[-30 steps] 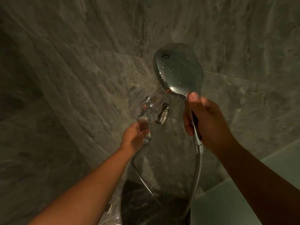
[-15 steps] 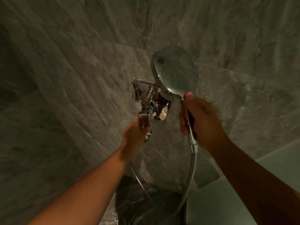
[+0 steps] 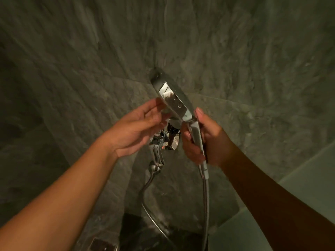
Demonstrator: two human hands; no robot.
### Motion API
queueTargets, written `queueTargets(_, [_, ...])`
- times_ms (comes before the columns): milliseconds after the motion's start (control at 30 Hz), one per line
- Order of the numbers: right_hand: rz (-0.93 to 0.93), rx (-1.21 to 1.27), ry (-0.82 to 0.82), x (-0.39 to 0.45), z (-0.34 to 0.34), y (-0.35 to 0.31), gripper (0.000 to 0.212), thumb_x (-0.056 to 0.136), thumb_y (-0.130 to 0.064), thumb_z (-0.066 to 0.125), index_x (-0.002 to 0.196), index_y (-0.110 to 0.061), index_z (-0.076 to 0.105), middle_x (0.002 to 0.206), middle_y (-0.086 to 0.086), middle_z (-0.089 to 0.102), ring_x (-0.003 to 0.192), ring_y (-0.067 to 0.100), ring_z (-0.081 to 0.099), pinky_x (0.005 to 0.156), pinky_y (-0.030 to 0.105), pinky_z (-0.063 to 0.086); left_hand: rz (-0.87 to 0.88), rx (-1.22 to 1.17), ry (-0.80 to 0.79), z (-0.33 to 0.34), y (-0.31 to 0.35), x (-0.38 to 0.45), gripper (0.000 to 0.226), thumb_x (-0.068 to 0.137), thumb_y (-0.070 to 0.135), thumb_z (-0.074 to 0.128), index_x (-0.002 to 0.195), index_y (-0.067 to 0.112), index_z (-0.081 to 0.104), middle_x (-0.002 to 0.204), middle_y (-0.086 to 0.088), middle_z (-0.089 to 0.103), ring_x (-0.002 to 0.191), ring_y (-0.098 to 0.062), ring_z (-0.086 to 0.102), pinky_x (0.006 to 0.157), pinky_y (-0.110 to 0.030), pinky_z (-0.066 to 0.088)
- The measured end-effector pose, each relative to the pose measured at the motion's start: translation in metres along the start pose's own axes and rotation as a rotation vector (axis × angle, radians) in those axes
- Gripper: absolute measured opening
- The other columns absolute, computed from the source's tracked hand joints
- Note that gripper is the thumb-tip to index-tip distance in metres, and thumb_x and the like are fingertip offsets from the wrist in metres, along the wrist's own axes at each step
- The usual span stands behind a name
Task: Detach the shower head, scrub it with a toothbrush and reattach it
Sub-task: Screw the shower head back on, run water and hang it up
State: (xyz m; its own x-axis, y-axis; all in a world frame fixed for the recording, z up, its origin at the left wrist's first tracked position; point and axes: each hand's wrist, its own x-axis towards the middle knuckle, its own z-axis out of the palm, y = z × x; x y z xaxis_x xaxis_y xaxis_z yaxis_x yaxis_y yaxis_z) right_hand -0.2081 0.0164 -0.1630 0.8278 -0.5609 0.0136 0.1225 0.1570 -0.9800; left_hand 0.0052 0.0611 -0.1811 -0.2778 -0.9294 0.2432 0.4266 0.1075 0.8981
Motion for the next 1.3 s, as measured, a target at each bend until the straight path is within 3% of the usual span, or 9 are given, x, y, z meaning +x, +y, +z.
queueTargets(133, [0.069, 0.209, -0.25, 0.004, 0.011, -0.007, 0.06, 0.086, -0.061, 0.042, 0.066, -0.006, 0.053, 0.04, 0.006, 0.048, 0.027, 0.015, 0.044, 0.032, 0.019, 0.026, 0.011, -0.036, -0.071, 0.016, 0.024, 0.008, 0.078, 0.079, 0.019, 0.075, 0.14, -0.005, 0.034, 0.124, -0.01, 0.062, 0.119, -0.021, 0.057, 0.105, -0.033, 0.042])
queueTargets(267, [0.043, 0.298, -0.314, 0.004, 0.02, -0.011, 0.059, 0.089, -0.057, 0.041, 0.068, -0.003, 0.052, 0.04, 0.008, 0.048, 0.028, 0.015, 0.044, 0.033, 0.019, 0.024, 0.06, 0.03, -0.096, 0.029, 0.036, 0.013, 0.036, 0.08, 0.021, 0.072, 0.113, 0.009, 0.062, 0.1, 0.0, 0.074, 0.102, -0.013, 0.067, 0.09, -0.025, 0.051])
queueTargets(467, [-0.057, 0.134, 0.025, -0.012, 0.027, -0.015, 0.063, 0.096, -0.056, 0.019, 0.085, -0.008, 0.059, 0.059, 0.007, 0.061, 0.049, 0.018, 0.056, 0.052, 0.028, 0.049, 0.187, 0.051, 0.032, 0.053, 0.048, 0.013, 0.048, 0.071, 0.02, 0.082, 0.113, 0.009, 0.061, 0.103, -0.006, 0.073, 0.099, -0.018, 0.067, 0.087, -0.028, 0.052])
queueTargets(633, [-0.19, -0.255, 0.384, -0.047, 0.034, 0.003, 0.05, 0.088, -0.054, 0.042, 0.116, -0.016, 0.059, 0.105, 0.012, 0.072, 0.101, 0.027, 0.067, 0.09, 0.038, 0.054, 0.269, 0.308, 0.265, 0.075, 0.053, 0.012, 0.049, 0.064, 0.019, 0.082, 0.108, 0.008, 0.063, 0.106, -0.007, 0.073, 0.1, -0.017, 0.068, 0.086, -0.028, 0.053])
queueTargets(833, [-0.212, -0.683, 0.604, -0.056, 0.047, -0.004, 0.016, 0.085, -0.017, 0.071, 0.078, -0.018, 0.057, 0.054, -0.019, 0.057, 0.048, -0.004, 0.047, 0.049, 0.012, 0.036, 0.31, 0.491, 0.329, 0.095, 0.06, 0.01, 0.047, 0.059, 0.033, 0.088, 0.098, 0.02, 0.066, 0.099, -0.001, 0.075, 0.095, -0.017, 0.071, 0.08, -0.025, 0.057])
queueTargets(933, [-0.138, -0.784, 0.633, -0.054, 0.043, -0.023, 0.017, 0.081, -0.024, 0.076, 0.079, -0.013, 0.063, 0.056, -0.011, 0.05, 0.053, 0.005, 0.043, 0.054, 0.026, 0.037, 0.337, 0.544, 0.343, 0.103, 0.069, 0.01, 0.049, 0.06, 0.038, 0.085, 0.1, 0.019, 0.066, 0.102, -0.005, 0.074, 0.098, -0.023, 0.07, 0.085, -0.032, 0.057])
queueTargets(1067, [-0.151, -0.703, 0.538, -0.053, 0.041, -0.066, 0.015, 0.081, -0.013, 0.075, 0.095, -0.017, 0.069, 0.076, -0.009, 0.074, 0.071, 0.003, 0.068, 0.069, 0.018, 0.051, 0.417, 0.637, 0.317, 0.111, 0.094, 0.019, 0.04, 0.071, 0.03, 0.082, 0.106, 0.019, 0.066, 0.1, 0.002, 0.075, 0.094, -0.013, 0.071, 0.078, -0.021, 0.055])
queueTargets(1167, [-0.176, -0.704, 0.545, -0.051, 0.04, -0.104, 0.024, 0.081, -0.011, 0.074, 0.104, -0.016, 0.069, 0.095, 0.009, 0.076, 0.09, 0.023, 0.072, 0.087, 0.039, 0.056, 0.451, 0.837, 0.281, 0.111, 0.116, 0.03, 0.047, 0.073, 0.036, 0.078, 0.115, 0.021, 0.063, 0.104, 0.009, 0.072, 0.097, -0.005, 0.068, 0.084, -0.021, 0.054])
queueTargets(1300, [-0.262, -0.685, 0.543, -0.046, 0.039, -0.165, 0.019, 0.083, -0.007, 0.071, 0.101, -0.014, 0.069, 0.091, 0.008, 0.077, 0.085, 0.021, 0.073, 0.078, 0.04, 0.06, 0.472, 1.243, 0.395, 0.097, 0.136, 0.054, 0.063, 0.076, 0.037, 0.078, 0.13, 0.014, 0.055, 0.126, -0.008, 0.062, 0.111, -0.019, 0.061, 0.1, -0.035, 0.047])
